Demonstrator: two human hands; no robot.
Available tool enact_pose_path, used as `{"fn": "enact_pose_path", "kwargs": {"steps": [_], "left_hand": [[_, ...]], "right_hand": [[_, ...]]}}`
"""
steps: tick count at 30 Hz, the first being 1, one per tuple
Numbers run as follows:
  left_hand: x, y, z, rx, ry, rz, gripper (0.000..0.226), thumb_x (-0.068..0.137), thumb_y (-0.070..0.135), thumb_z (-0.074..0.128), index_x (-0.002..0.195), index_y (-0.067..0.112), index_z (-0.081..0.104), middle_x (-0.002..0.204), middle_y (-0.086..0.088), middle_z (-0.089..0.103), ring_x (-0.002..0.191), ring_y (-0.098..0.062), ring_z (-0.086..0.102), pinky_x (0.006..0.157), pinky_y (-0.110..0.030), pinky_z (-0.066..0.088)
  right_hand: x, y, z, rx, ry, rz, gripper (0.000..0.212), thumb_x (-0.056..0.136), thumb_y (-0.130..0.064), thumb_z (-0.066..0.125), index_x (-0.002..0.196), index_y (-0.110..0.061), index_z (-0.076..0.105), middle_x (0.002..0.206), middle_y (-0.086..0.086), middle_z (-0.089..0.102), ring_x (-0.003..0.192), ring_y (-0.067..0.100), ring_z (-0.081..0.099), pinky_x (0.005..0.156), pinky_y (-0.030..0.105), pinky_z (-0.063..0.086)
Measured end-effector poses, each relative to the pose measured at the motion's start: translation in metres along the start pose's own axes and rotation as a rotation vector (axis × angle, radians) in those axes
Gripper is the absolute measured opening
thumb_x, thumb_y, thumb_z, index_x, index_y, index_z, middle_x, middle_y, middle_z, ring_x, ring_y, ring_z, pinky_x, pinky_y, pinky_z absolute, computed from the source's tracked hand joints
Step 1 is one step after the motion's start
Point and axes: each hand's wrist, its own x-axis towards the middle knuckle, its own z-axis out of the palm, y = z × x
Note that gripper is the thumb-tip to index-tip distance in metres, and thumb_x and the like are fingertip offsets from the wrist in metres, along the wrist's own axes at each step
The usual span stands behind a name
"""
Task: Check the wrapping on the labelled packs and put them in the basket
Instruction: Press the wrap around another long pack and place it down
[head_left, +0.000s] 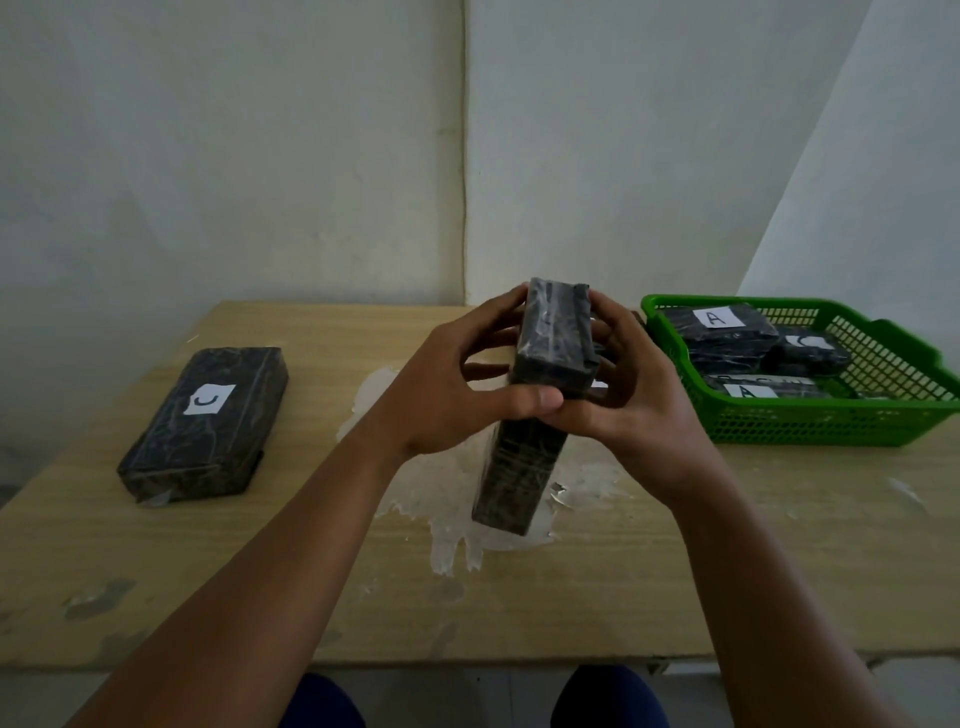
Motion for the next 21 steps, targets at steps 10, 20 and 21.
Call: {"fn": "enact_pose_path", "kwargs": {"steps": [10, 20, 21], "left_hand": [[0.000, 0.003, 0.002, -0.089, 0.097, 0.066, 0.091, 0.076, 0.038, 0.086, 0.156, 0.024, 0.046, 0.145, 0.007, 0.065, 0.136, -0.009, 0.060, 0.106, -0.048, 0.056], [0.003, 0.017, 0.004, -0.240, 0.167, -0.098, 0.059, 0.089, 0.064, 0.068, 0.136, 0.029, 0.067, 0.120, 0.011, 0.078, 0.113, -0.006, 0.072, 0.093, -0.028, 0.058], [0.001, 0.012, 0.003, -0.226, 0.115, -0.114, 0.066, 0.089, 0.066, 0.068, 0.144, 0.032, 0.060, 0.128, 0.012, 0.074, 0.119, -0.006, 0.070, 0.099, -0.032, 0.056]], "right_hand": [[0.000, 0.003, -0.003, 0.021, -0.065, 0.002, 0.115, 0.068, -0.039, 0.091, 0.165, -0.034, 0.029, 0.156, -0.003, 0.053, 0.141, 0.019, 0.056, 0.111, 0.057, 0.051], [-0.004, 0.022, 0.011, -0.023, -0.010, 0.195, 0.113, 0.059, -0.044, 0.095, 0.158, -0.040, 0.041, 0.141, -0.007, 0.065, 0.129, 0.013, 0.064, 0.105, 0.048, 0.055], [-0.003, 0.020, 0.011, 0.024, 0.017, 0.211, 0.107, 0.062, -0.042, 0.094, 0.156, -0.037, 0.045, 0.138, -0.005, 0.067, 0.127, 0.015, 0.066, 0.105, 0.049, 0.056]]}}
